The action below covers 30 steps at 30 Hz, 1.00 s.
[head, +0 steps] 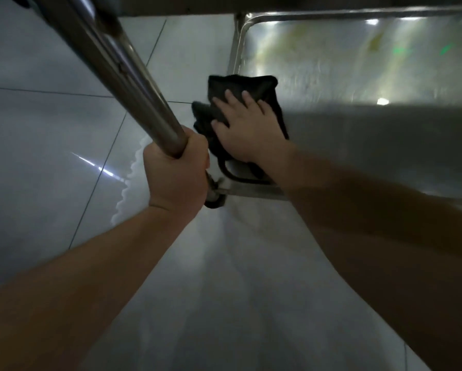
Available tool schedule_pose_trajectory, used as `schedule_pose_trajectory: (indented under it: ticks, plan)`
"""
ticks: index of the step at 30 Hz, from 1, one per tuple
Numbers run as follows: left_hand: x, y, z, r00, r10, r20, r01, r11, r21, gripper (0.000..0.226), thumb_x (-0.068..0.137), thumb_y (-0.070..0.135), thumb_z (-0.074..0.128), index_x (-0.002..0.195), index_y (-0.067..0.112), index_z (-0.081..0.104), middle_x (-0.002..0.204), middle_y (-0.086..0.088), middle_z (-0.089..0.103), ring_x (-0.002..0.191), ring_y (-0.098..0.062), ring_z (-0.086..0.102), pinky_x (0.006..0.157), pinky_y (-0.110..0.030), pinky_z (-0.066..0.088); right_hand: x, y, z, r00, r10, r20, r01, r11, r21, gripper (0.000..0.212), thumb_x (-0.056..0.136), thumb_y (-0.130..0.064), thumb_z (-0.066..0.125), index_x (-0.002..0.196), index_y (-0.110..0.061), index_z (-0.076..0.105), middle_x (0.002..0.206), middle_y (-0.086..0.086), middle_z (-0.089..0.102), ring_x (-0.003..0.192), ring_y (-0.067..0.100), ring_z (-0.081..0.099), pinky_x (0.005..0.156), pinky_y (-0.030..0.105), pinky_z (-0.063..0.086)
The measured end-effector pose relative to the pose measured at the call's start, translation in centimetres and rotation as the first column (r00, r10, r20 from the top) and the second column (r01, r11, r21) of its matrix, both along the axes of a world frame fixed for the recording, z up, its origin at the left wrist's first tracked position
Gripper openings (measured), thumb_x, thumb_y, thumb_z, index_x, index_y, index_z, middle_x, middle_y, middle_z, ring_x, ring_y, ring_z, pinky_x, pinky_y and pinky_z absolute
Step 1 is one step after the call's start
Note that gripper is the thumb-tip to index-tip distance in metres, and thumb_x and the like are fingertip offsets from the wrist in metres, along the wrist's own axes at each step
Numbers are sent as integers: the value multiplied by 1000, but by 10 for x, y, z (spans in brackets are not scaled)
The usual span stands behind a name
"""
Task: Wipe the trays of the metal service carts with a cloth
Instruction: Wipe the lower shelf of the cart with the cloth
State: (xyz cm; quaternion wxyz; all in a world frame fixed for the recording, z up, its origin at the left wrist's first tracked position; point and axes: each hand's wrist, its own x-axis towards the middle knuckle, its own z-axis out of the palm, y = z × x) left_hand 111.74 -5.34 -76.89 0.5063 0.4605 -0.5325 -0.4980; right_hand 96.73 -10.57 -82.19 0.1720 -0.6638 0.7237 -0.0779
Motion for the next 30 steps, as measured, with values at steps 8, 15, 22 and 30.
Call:
schedule_pose_trajectory:
  ticks: [8, 15, 22, 30]
  plan:
    - [0, 3, 5, 999, 23, 25, -23, 1000, 20, 17, 79, 4, 54, 66, 16, 51, 53, 5, 50, 53, -16, 51, 57, -31, 48, -21, 106, -6, 985, 168, 23, -168, 986, -4, 66, 103, -58, 22, 165, -35, 24, 174, -11, 17, 161, 13, 8, 128, 39, 2]
    - [2, 15, 9, 970, 111, 216, -111, 994, -15, 17, 83, 16, 59, 69, 26, 62, 63, 2, 64, 65, -13, 66, 65, -25, 56, -129, 181, -11, 995, 23, -94, -21, 999, 26, 76, 98, -67, 9, 165, -35, 21, 173, -13, 17, 160, 12, 9, 126, 35, 3]
    - [21, 50, -14, 580, -271, 768, -175, 879, 443, 13, 89, 29, 76, 91, 19, 68, 85, -4, 65, 83, -22, 64, 66, -37, 54, -166, 207, -8, 995, 55, -84, -48, 995, 85, 80, 95, -69, 3, 167, -35, 12, 174, -15, 7, 161, 9, -1, 127, 37, -2]
    - [-83, 106, -3, 185, -519, 835, 420, 810, 410, 14, 94, 26, 71, 107, 30, 69, 96, 10, 72, 83, -11, 70, 75, -30, 57, -249, 257, -7, 991, 16, -131, -5, 996, 90, 79, 96, -71, 4, 167, -37, 11, 174, -18, 4, 160, 5, -3, 131, 39, 2]
